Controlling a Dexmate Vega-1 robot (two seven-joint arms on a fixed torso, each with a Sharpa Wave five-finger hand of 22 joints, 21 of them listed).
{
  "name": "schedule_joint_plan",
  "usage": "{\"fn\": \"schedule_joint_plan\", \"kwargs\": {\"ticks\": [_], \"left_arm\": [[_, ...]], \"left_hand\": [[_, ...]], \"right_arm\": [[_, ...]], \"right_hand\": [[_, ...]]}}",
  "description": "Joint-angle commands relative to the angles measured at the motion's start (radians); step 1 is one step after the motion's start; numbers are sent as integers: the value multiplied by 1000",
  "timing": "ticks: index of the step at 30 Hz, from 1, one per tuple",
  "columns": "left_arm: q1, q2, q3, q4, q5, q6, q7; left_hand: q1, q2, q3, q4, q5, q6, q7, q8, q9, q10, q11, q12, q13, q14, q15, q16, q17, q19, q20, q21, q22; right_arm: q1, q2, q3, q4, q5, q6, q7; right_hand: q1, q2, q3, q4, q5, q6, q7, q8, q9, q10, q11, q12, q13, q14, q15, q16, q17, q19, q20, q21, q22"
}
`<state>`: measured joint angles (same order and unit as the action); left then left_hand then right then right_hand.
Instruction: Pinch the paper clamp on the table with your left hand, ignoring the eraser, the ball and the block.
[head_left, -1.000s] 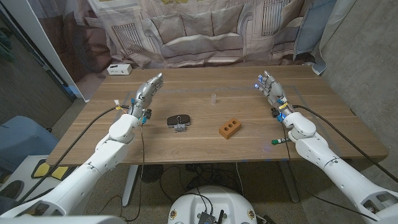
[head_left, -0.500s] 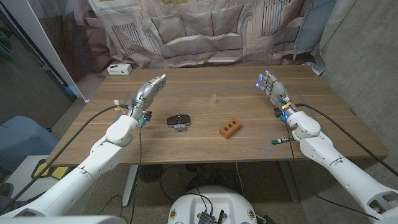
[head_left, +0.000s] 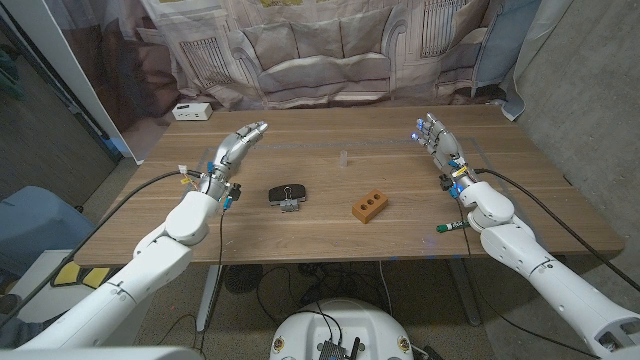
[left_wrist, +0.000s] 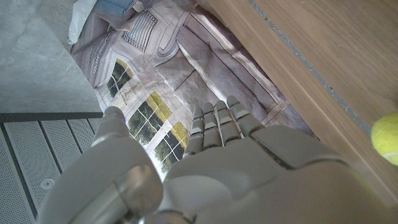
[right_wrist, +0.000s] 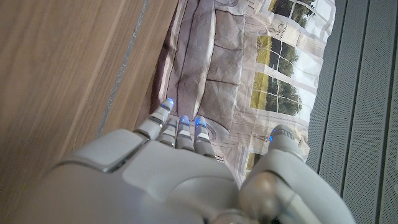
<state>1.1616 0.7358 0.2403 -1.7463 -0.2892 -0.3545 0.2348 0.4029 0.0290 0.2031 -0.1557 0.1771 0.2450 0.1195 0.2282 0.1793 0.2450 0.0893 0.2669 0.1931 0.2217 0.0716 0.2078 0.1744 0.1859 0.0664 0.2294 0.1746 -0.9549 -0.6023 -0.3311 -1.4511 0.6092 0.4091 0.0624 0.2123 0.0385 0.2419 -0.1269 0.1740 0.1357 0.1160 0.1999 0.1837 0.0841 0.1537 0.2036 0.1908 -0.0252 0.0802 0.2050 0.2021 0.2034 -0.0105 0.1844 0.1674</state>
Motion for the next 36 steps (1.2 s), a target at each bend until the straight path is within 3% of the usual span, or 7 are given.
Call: {"fn": "schedule_joint_plan", "kwargs": {"ticks": [1,6,9,16,22,29,36], "left_arm": [[68,12,-35,-61,103,7,68],[104,34,-58,-120,164,78,104],[130,55,-76,-167,199,142,120],[170,70,-109,-219,238,194,140],[194,74,-125,-255,286,249,164],[198,72,-130,-279,324,298,175],[190,91,-122,-313,376,375,169]], "left_hand": [[9,-2,1,1,-1,15,0,-3,3,16,2,11,4,16,3,7,2,10,6,0,3],[13,-8,0,3,-2,17,7,-10,4,-7,24,-4,4,-6,25,-8,3,-6,9,-12,3],[14,-11,0,4,-2,8,18,-17,4,-20,27,-13,5,-21,34,-16,3,-27,11,-23,3],[14,-13,-1,6,-2,10,20,-20,4,-18,28,-14,6,-24,32,-17,4,-35,15,-27,3],[20,-11,2,5,-1,22,15,-18,5,-3,18,-12,6,-29,27,-20,4,-46,16,-32,3],[48,-2,16,-1,1,39,-1,-18,5,27,-7,-7,7,-74,20,-30,3,-90,46,-45,3],[72,1,27,-7,2,59,-11,-13,6,52,-24,-2,8,-81,11,-27,3,-100,44,-44,3]], "right_arm": [[-30,-2,0,-56,-23,-6,-43],[-40,2,1,-70,-26,-4,-56],[-48,4,1,-78,-32,0,-64],[-63,7,-1,-90,-42,4,-79],[-69,7,-2,-99,-50,5,-87],[-79,6,1,-114,-57,1,-103],[-95,4,7,-134,-65,0,-124]], "right_hand": [[11,-3,1,-4,4,12,1,2,3,5,0,5,2,4,7,3,3,4,2,5,4],[11,-3,1,-4,4,12,0,1,3,4,-1,4,2,4,6,2,3,3,2,5,4],[11,-2,1,-4,3,13,-1,1,3,4,-1,4,3,4,5,2,3,4,2,6,4],[12,-2,0,-4,3,13,-1,0,3,3,-2,3,3,5,6,3,3,3,4,6,4],[12,-2,0,-4,3,14,-2,-1,3,3,-1,3,3,5,6,2,3,3,4,6,4],[12,-2,-1,-4,3,14,-3,-1,3,4,-2,2,3,4,6,2,4,2,5,6,4],[12,-1,-1,-4,3,15,-5,-2,3,4,-3,2,3,5,7,2,4,-1,8,5,4]]}}
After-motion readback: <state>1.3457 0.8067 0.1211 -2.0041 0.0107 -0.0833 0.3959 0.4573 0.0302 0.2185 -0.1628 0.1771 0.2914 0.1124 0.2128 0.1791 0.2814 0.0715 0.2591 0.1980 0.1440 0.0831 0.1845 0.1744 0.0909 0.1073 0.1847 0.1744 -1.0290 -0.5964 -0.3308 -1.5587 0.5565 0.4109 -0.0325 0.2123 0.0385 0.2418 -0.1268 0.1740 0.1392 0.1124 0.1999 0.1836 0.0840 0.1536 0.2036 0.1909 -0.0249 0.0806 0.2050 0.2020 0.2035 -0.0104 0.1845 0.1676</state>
